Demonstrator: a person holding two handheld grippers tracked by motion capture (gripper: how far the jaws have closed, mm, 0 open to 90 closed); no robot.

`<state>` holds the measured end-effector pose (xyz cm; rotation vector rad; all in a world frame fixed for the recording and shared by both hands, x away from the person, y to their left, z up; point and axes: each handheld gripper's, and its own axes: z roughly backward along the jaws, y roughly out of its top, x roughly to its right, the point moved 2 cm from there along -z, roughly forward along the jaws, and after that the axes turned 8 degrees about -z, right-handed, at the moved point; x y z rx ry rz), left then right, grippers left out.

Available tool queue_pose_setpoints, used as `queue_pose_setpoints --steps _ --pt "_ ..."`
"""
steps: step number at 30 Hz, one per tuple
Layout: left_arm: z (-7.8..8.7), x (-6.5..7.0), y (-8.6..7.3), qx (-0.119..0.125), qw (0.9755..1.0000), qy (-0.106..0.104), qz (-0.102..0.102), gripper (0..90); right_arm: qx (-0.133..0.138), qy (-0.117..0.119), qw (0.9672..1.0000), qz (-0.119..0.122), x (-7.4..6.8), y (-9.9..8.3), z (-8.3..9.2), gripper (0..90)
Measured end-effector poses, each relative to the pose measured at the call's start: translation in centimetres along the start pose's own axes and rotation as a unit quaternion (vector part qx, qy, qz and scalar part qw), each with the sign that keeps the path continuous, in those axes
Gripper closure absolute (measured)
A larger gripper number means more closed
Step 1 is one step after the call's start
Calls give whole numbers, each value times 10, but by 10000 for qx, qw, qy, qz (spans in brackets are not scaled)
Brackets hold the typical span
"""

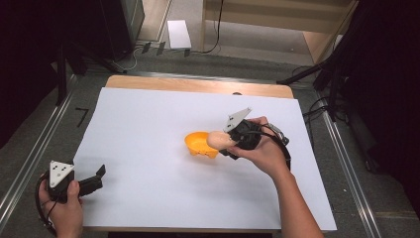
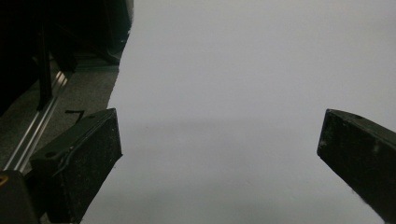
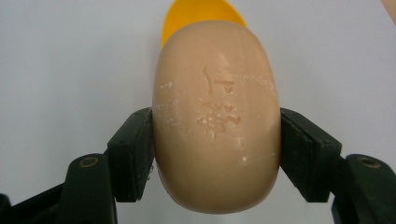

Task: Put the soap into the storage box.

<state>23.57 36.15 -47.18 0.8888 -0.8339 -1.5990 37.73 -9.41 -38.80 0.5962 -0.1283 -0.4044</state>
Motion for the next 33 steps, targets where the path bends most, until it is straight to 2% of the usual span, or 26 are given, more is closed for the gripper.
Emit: queue_pose_setpoints --steps 9,13,17,33 --pt "0 0 0 13 10000 -9 7 1 -77 63 9998 146 -2 13 -12 338" --pt "0 0 0 6 10000 -8 3 2 -66 160 9996 200 -1 17 -18 338" --pt "0 0 0 6 10000 -7 1 1 -170 197 9993 277 -1 22 -28 338" --pt "0 -1 0 -5 10000 -25 9 2 -444 312 9981 284 -1 31 -51 337"
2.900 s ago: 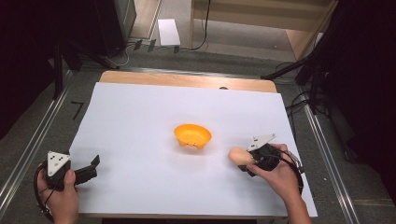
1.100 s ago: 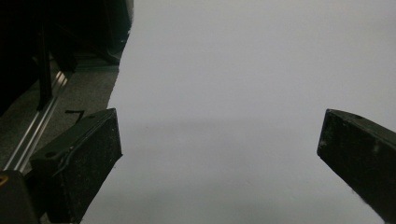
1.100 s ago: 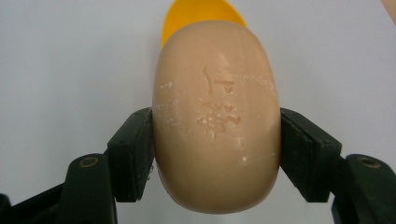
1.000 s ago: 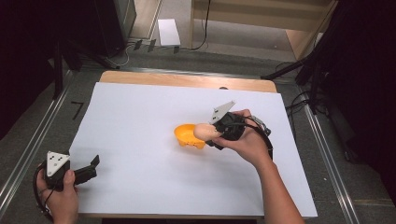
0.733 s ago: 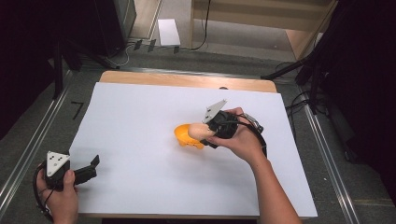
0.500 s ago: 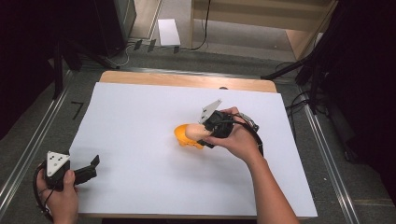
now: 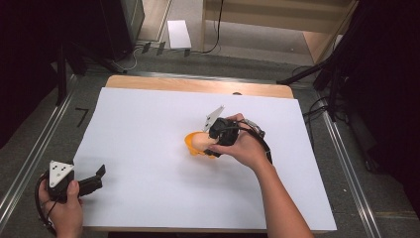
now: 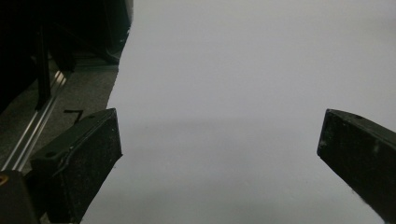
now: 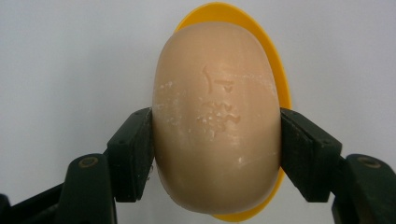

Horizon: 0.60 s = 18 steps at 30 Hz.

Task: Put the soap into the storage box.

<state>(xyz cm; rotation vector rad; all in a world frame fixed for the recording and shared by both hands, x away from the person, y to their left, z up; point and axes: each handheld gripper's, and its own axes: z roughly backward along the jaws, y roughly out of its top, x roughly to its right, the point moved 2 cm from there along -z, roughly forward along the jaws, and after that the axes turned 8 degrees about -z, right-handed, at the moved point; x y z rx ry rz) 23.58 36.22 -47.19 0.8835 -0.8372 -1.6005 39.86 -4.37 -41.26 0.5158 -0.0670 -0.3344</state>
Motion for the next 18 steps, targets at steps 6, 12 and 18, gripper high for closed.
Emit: queue_pose_setpoints --steps 6,12,18 --pt "0 0 0 1 10000 0 -4 1 -92 6 10000 -12 -1 2 -4 337" --pt "0 0 0 -1 10000 -2 -3 1 -193 34 9998 -31 2 3 -9 334" --pt "0 0 0 1 10000 -2 1 2 -217 100 9996 -128 5 1 -10 324"
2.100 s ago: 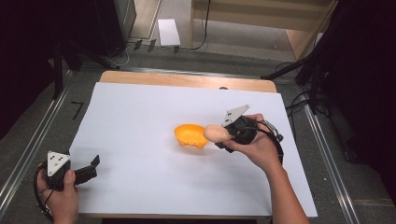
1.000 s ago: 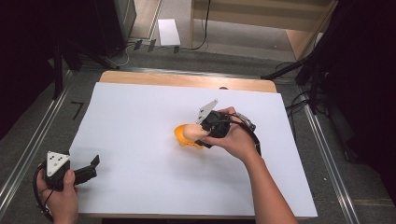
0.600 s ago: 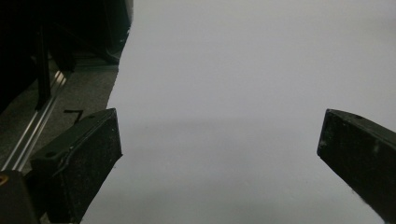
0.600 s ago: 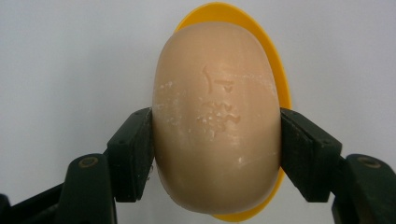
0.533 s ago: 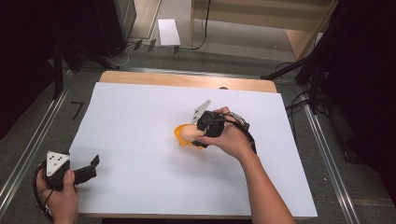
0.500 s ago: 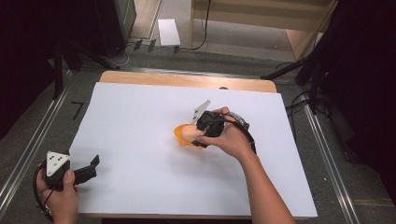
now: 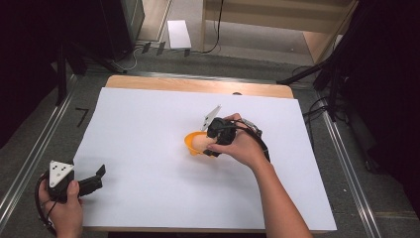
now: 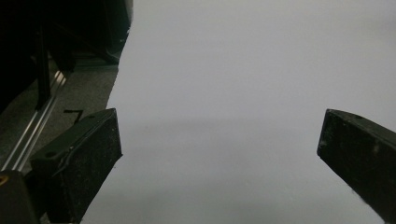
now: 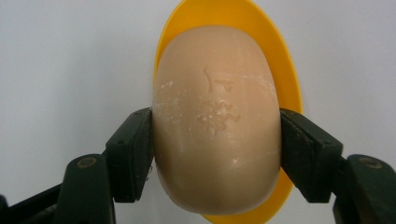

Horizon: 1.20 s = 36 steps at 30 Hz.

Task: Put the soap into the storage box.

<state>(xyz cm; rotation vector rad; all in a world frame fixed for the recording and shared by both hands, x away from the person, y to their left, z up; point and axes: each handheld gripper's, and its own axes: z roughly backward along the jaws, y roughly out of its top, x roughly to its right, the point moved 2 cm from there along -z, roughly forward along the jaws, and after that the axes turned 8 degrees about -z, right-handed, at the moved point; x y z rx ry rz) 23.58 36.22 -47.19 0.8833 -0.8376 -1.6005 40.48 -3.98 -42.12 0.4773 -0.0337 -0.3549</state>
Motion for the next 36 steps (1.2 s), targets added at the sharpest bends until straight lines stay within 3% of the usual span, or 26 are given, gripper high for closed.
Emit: queue_pose_setpoints --steps 11,18,25,32,36 --pt "0 0 0 4 10000 0 5 1 163 -66 9998 -22 0 -1 5 313" --pt "0 0 0 3 10000 0 2 1 475 -145 9986 -170 2 -8 15 295" --pt "0 0 0 7 10000 5 -1 2 790 -300 9953 -478 6 -25 29 290" --pt "0 0 0 6 10000 9 -5 2 962 -185 9925 -736 8 -43 35 233" --pt "0 0 0 7 10000 9 -3 2 877 -213 9921 -873 6 -52 34 186"
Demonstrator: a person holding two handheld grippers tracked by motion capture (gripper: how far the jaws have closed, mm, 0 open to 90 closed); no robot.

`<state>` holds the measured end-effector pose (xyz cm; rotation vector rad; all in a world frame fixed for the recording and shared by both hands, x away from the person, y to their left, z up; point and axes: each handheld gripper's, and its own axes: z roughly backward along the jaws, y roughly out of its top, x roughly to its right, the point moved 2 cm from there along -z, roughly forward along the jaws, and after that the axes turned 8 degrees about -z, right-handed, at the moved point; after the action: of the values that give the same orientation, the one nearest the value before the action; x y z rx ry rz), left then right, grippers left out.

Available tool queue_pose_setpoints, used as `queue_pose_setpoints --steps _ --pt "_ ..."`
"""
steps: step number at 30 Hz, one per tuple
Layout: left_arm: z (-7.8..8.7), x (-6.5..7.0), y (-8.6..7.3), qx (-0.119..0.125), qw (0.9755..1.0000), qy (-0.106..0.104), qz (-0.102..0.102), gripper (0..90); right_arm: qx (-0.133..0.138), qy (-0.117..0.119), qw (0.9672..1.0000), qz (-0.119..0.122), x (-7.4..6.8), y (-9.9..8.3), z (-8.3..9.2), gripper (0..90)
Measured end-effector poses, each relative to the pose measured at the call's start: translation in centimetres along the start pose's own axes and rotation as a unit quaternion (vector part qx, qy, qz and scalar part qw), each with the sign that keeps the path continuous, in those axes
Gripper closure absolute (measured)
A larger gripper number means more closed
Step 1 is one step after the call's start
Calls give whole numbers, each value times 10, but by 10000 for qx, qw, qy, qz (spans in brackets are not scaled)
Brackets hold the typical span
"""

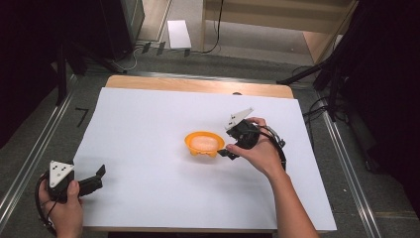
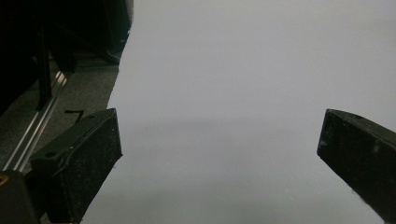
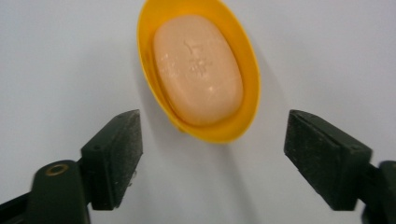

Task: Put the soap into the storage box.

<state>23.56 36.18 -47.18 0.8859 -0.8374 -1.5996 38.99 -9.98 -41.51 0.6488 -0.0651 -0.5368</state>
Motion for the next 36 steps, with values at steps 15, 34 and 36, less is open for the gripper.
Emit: queue_pose_setpoints --steps 15,34,36 --pt "0 0 0 10 10000 10 1 2 75 -697 9963 -500 3 -32 7 0" --pt "0 0 0 1 10000 15 -3 2 289 -782 9934 -786 2 -71 16 0" --pt "0 0 0 8 10000 27 -3 1 290 -806 9931 -806 2 -75 17 0"
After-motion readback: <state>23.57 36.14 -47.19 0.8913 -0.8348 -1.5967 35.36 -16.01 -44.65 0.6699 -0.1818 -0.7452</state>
